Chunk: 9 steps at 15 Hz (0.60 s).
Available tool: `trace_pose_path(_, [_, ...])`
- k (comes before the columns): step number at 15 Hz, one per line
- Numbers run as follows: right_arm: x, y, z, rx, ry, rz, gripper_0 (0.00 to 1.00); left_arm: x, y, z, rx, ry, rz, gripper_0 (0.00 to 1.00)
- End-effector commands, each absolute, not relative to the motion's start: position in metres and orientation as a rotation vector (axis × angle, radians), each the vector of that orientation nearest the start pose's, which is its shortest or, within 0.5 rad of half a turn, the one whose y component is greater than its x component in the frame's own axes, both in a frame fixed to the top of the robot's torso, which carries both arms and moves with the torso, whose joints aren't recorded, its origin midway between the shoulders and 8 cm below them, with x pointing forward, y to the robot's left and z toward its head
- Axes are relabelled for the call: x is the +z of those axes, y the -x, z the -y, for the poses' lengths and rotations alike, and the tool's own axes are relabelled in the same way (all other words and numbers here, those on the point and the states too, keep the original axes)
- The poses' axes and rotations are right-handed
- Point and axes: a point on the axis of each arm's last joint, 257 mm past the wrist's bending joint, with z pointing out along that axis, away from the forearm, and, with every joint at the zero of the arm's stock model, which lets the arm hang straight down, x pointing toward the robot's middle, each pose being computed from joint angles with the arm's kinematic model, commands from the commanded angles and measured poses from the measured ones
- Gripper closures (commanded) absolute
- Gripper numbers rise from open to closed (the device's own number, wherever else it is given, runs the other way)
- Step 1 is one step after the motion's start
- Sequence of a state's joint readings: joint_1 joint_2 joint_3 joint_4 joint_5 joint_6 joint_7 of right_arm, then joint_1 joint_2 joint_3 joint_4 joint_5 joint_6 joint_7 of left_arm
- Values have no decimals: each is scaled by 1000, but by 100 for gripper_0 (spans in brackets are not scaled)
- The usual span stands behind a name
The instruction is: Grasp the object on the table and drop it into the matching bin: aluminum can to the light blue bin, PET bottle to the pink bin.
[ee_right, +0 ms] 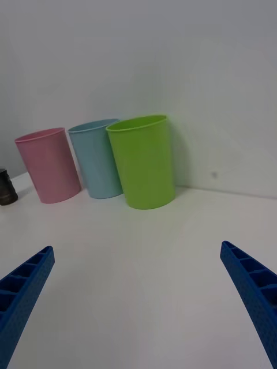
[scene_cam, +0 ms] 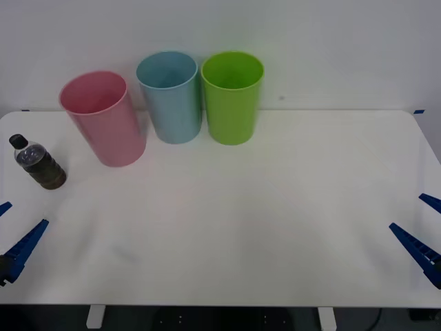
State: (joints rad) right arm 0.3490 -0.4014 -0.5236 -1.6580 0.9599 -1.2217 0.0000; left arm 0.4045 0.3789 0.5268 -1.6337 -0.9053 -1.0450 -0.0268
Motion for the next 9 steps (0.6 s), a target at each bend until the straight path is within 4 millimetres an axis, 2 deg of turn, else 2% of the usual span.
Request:
trace_pose_path(1, [-169, -342, 330, 567, 465, -1441, 0, -197, -353, -397, -378, -181, -1521, 0])
trace_pose_path(9, [-169, -342, 330, 567, 465, -1441, 0, -225, -362, -460, -170, 13, -1600, 0])
